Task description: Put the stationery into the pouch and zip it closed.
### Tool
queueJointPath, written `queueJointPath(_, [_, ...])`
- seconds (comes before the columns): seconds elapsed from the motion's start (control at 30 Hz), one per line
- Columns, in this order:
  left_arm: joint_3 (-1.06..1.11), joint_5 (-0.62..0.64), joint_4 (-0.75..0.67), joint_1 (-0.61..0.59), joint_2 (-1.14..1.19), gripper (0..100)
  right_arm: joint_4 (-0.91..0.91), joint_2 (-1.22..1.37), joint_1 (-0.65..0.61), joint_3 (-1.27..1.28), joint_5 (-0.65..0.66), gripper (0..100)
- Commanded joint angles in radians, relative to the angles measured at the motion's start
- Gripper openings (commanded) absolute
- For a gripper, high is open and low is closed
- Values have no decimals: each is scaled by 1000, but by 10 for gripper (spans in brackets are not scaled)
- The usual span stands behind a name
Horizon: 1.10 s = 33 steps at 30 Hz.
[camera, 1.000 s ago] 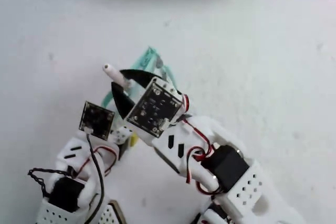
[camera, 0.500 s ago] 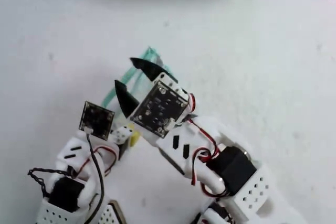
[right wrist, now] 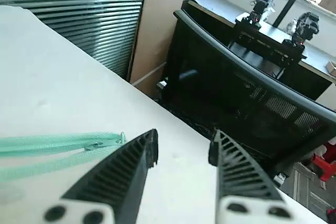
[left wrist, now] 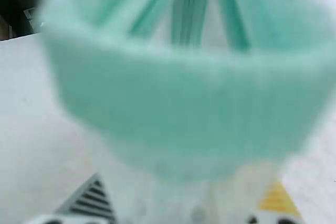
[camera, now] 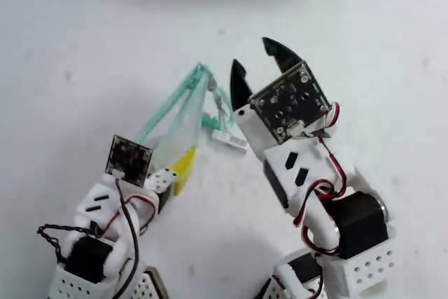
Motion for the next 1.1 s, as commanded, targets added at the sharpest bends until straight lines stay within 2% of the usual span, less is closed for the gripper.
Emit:
queueJointPath(0.0, [-3, 0, -18, -7, 4, 229, 7, -4, 56, 46, 2, 155])
queueJointPath(0.17, [-3, 0, -15, -8, 4, 221, 7, -4, 93, 195, 2, 155])
queueJointPath(0.27, [-3, -2, -18, -8, 4, 163, 7, -2, 96, 242, 8, 149])
queueJointPath(0.43, [-6, -8, -20, -21, 4, 68, 7, 5, 97, 255, 9, 9])
queueJointPath(0.53, [-11, -2, -21, -71, 4, 39, 12, 7, 97, 256, 9, 46])
queueJointPath(0.7, [-11, 0, -40, -119, 4, 31, 7, 27, 94, 288, 11, 22])
queueJointPath(0.93, [-11, 77, -40, -183, 4, 31, 12, 331, 88, 265, 155, 20])
queueJointPath(1.07, [-11, 78, -41, -189, 4, 31, 12, 495, 71, 192, 158, 26])
